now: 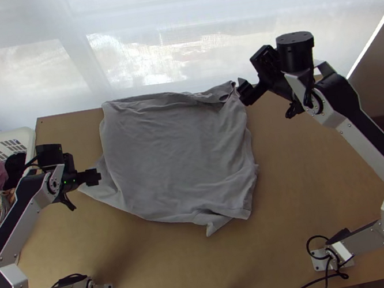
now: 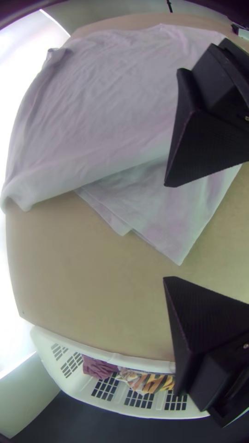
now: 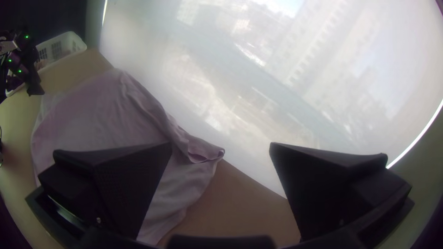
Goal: Fold the t-shirt
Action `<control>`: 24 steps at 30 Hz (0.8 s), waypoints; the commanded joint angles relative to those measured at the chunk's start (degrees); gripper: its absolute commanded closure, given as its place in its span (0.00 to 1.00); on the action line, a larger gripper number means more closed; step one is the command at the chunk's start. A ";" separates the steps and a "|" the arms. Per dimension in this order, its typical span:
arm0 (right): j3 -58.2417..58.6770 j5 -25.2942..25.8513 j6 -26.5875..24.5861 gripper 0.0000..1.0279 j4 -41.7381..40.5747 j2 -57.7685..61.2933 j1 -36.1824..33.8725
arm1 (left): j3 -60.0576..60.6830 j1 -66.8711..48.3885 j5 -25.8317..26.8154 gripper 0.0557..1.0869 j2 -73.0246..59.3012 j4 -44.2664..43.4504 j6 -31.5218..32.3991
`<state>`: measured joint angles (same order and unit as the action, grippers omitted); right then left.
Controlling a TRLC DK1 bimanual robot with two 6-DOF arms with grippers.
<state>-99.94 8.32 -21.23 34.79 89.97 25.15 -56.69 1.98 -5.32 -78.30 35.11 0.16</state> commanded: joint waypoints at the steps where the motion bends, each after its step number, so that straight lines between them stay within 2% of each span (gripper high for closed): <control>1: 5.55 0.03 -0.21 0.04 2.74 -7.88 1.04 | 6.50 0.31 -4.08 0.08 -1.50 -6.99 -0.69; 14: 9.33 0.12 -1.00 0.04 4.41 -13.07 0.69 | 5.97 0.75 -6.37 0.13 -7.83 -10.68 -1.22; 18: 9.24 0.12 -1.09 0.04 4.41 -13.07 0.69 | 5.71 1.19 -6.28 0.29 -8.80 -11.03 -1.22; 19: 9.24 0.12 -1.09 0.04 4.41 -13.07 0.69 | 5.71 1.19 -6.28 0.36 -8.89 -11.03 -1.04; 22: 9.06 0.12 -1.27 0.04 4.41 -13.07 0.61 | 5.53 1.36 -5.84 0.64 -8.80 -11.03 -1.04; 24: 8.89 0.12 -1.35 0.04 4.41 -13.07 0.43 | 5.36 1.54 -5.05 0.72 -9.06 -10.86 -1.22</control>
<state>-90.98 8.45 -22.35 39.11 77.28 25.85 -50.96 3.07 -11.42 -86.39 24.38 -0.93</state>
